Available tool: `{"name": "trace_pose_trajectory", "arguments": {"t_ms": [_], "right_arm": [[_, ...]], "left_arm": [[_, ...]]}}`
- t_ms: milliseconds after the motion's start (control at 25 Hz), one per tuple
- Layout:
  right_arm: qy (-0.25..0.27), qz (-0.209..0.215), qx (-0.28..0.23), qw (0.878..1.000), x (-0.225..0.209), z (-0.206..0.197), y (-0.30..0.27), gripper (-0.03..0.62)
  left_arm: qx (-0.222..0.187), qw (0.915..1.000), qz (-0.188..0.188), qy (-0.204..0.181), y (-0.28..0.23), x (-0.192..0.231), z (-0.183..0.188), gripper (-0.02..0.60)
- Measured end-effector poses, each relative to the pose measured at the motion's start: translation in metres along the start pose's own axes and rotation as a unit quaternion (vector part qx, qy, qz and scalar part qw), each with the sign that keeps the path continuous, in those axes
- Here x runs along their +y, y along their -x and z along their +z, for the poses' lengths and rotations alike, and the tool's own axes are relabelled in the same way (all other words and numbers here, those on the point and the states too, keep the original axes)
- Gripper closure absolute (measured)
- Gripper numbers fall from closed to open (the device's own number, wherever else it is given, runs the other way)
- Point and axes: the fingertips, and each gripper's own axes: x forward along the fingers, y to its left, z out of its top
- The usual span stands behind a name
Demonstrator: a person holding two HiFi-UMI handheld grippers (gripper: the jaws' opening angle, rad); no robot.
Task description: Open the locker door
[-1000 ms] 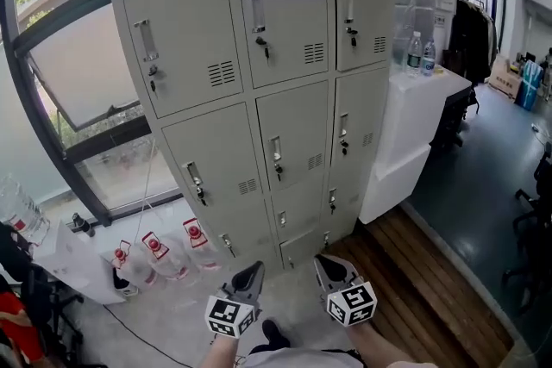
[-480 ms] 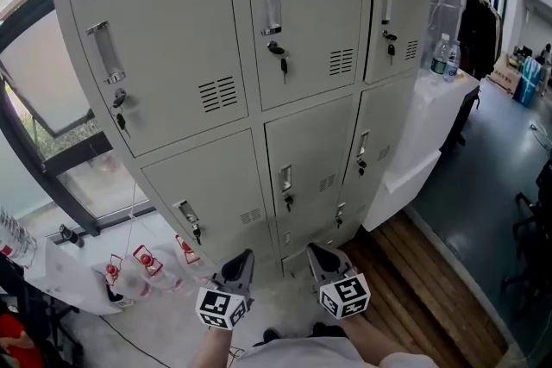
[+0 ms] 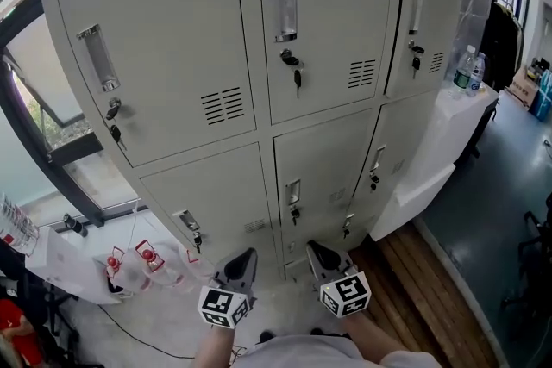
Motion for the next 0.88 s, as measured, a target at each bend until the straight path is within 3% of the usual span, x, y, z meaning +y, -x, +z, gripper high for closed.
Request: {"name": "trace_pose_trajectory", "arguments": {"t_ms": [80, 120, 160, 200, 880], "right_arm": [[0.006, 0.007, -0.004, 1.0, 0.001, 0.003, -0.005, 0.577], [0.007, 0.012, -0.005, 1.0, 0.003, 0.004, -0.008, 0.535], [0.007, 0.019, -0.004, 1.0, 0.004, 0.005, -0.011, 0.419], [0.007, 0.024, -0.002, 1.0, 0.004, 0.005, -0.014, 0.398], [0.026, 0.03, 0.001, 0.999, -0.016, 0.011, -0.081, 0.398]], "left_arm": [[-0.001, 1.0, 0.006, 0.003, -0.002, 0.006, 0.001, 0.574], [-0.003, 1.0, 0.008, 0.004, -0.004, 0.009, 0.001, 0.573], [-0.004, 0.9999, 0.01, 0.005, -0.005, 0.01, 0.002, 0.574], [-0.004, 0.9999, 0.011, 0.005, -0.006, 0.012, 0.002, 0.574], [0.005, 0.9992, 0.04, 0.007, -0.007, 0.046, -0.003, 0.574]]}}
